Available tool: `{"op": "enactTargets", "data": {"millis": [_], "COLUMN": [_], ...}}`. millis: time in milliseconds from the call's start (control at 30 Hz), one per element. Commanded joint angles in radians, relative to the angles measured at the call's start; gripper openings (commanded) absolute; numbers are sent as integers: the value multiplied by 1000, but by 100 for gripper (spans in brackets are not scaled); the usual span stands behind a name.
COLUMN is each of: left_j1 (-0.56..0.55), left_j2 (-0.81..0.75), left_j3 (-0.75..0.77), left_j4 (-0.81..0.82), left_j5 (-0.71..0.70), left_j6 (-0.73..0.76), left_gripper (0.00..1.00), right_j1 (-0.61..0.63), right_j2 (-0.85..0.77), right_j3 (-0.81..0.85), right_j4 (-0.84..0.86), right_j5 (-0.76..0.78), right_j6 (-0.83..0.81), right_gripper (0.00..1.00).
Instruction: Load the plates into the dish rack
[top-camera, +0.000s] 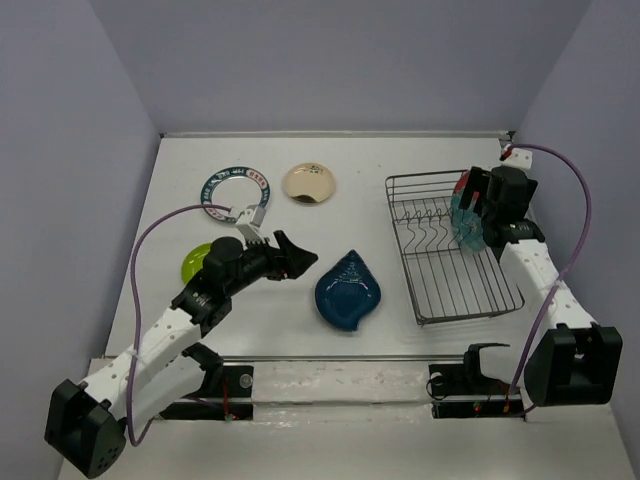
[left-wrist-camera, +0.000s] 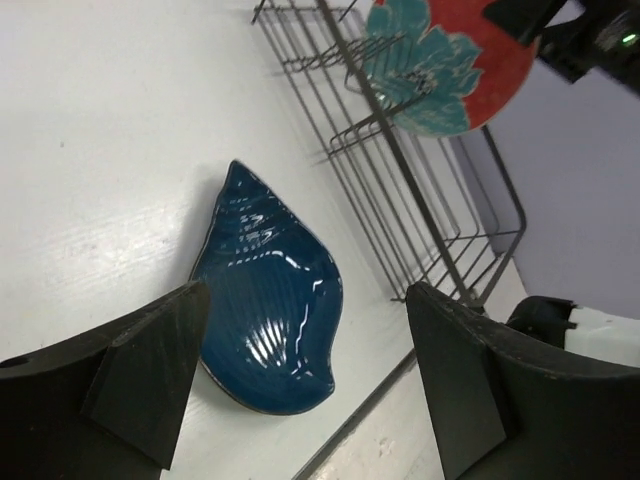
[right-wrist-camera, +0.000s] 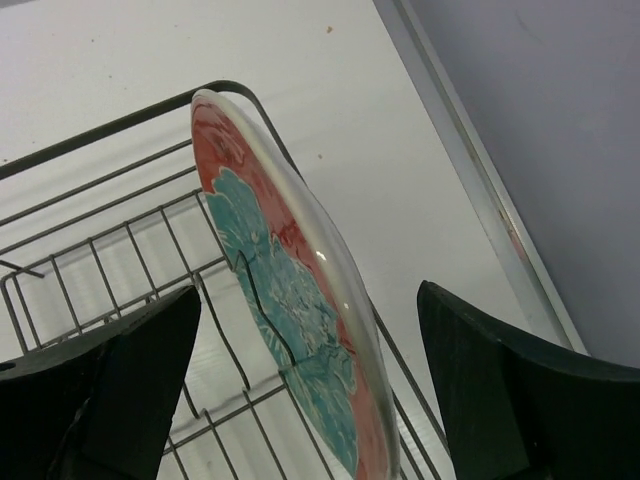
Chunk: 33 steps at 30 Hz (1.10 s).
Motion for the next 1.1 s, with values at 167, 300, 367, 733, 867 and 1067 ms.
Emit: {"op": "enactTargets", "data": {"millis": [167, 300, 367, 733, 867, 1067], "left_j1": [-153, -162, -163, -197, -206, -220], "left_j2": [279, 376, 459, 622, 660, 708], "left_j3": [-40, -22, -2, 24, 38, 49], "left_j4": [114, 133, 140, 176, 200, 226], "left_j5": [-300, -303, -248, -187, -165, -132], "left_j6": [26, 65, 71, 94, 91, 83], "left_gripper": [85, 81, 78, 68, 55, 39], "right_j1": [-5, -5, -5, 13, 36, 123], "right_j2": [-146, -266, -329, -485, -481, -484], "right_j3": [134, 88, 52, -129, -179, -205], "right_j4": [-194, -199, -186, -126, -111, -79], "right_j5": [50, -97, -192, -620, -666, -722], "right_j6": [143, 182, 239, 357, 377, 400], "right_gripper": [96, 97, 95, 87, 85, 83]}}
